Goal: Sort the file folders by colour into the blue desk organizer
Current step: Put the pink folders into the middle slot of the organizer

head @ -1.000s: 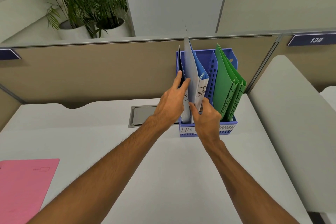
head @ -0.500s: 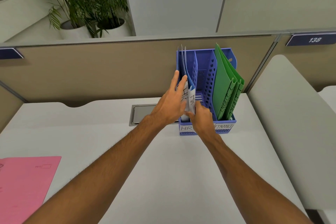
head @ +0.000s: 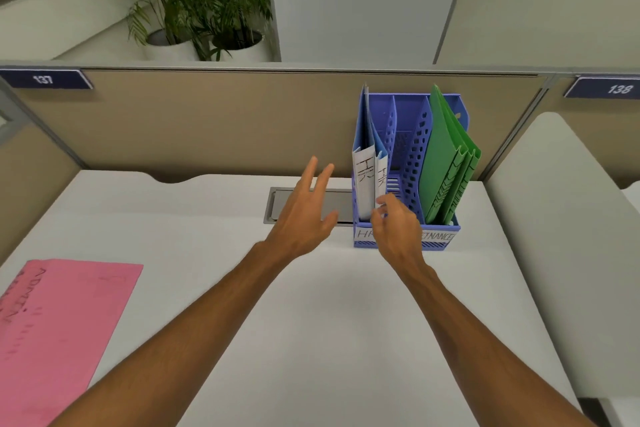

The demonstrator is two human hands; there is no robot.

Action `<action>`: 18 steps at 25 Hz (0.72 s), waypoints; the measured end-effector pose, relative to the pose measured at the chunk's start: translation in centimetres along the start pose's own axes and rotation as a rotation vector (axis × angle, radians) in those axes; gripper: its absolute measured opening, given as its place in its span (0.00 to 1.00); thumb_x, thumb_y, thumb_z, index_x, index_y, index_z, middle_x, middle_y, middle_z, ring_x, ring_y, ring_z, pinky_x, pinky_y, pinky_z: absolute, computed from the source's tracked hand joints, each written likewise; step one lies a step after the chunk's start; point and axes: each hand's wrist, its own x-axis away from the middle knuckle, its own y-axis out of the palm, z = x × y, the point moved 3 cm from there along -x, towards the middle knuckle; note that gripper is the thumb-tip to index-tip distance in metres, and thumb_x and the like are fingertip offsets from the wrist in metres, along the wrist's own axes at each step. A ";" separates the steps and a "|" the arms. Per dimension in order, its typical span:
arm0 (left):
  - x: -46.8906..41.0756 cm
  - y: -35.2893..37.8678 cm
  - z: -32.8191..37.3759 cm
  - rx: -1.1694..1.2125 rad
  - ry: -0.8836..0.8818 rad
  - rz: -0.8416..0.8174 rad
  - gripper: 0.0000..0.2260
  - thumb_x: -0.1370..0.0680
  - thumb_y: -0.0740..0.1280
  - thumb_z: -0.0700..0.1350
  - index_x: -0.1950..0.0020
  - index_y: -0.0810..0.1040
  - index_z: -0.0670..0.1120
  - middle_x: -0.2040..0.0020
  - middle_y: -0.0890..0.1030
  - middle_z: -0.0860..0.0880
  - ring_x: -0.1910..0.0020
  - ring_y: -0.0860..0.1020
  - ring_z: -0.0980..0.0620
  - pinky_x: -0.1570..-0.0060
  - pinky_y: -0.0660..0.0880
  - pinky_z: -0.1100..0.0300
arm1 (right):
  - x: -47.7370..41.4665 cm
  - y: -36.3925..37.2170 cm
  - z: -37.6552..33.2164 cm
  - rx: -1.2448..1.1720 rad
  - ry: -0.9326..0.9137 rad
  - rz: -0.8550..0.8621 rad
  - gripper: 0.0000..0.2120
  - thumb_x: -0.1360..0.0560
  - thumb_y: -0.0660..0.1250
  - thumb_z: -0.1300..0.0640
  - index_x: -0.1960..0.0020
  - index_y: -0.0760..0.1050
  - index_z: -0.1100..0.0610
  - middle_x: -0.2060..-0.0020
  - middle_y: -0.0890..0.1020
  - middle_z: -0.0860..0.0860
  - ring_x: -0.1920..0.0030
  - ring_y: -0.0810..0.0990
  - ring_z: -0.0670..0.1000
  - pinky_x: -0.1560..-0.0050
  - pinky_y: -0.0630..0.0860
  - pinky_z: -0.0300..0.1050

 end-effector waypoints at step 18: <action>31.4 -16.5 -32.0 0.044 -0.509 -0.145 0.27 0.21 0.67 0.49 0.24 0.62 0.48 0.23 0.58 0.47 0.24 0.58 0.49 0.28 0.59 0.54 | 17.5 22.7 -26.1 -0.117 -0.103 -0.568 0.11 0.24 0.67 0.51 0.43 0.77 0.52 0.49 0.81 0.48 0.53 0.81 0.51 0.48 0.79 0.51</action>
